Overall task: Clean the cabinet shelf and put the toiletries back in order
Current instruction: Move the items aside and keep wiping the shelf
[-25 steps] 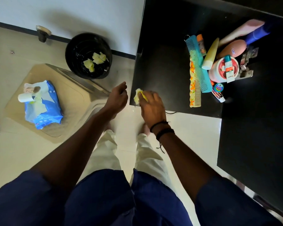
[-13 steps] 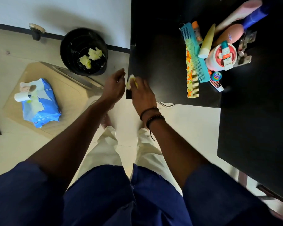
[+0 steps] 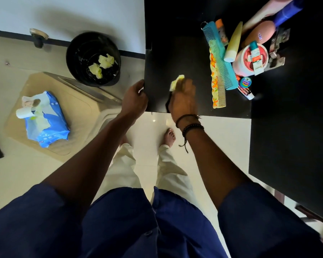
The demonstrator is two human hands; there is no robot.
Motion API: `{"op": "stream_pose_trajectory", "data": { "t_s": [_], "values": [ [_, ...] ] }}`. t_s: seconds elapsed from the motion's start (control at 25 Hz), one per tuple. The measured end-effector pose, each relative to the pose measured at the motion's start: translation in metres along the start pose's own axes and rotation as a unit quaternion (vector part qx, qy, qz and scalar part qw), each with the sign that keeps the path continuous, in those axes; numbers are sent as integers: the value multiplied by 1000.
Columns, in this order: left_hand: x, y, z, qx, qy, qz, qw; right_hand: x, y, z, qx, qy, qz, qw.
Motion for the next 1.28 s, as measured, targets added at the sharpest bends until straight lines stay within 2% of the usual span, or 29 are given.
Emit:
{"op": "stream_pose_trajectory", "data": {
  "t_s": [0.08,0.12,0.28,0.48,0.68,0.84,0.92,1.0,1.16,1.28],
  "values": [
    [0,0,2,1,0,-1,1000,-16,-3,-22,59,-29,-64,996],
    [1,0,3,1,1,1,1000,-15,6,-32,71,-17,-93,993],
    [2,-1,9,1,18,9,1000,13,65,-39,19,14,-176,984],
    [0,1,17,7,24,12,1000,29,37,22,58,-21,-225,972],
    [3,10,30,-9,37,38,999,24,-8,113,65,-26,-153,986],
    [2,5,35,-8,26,34,999,12,-46,116,146,-79,-109,980],
    [3,1,35,-8,14,21,1000,22,-42,115,157,-53,-85,983],
    [7,-2,37,-9,10,11,1000,31,-38,133,130,-47,-70,988],
    [7,-1,39,-4,13,9,1000,14,-58,168,46,-95,-52,993],
    [6,-7,39,-6,5,-4,1000,-24,-93,124,109,-88,-33,990]
  ]
}}
Point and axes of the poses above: each hand's wrist, its own z-axis towards the middle knuckle, its own x-axis out of the back of the hand, y = z × x, the point moved 9 cm from there along z, towards the middle knuckle, and after that the axes turned 5 degrees about -x, right-handed, at the moved point
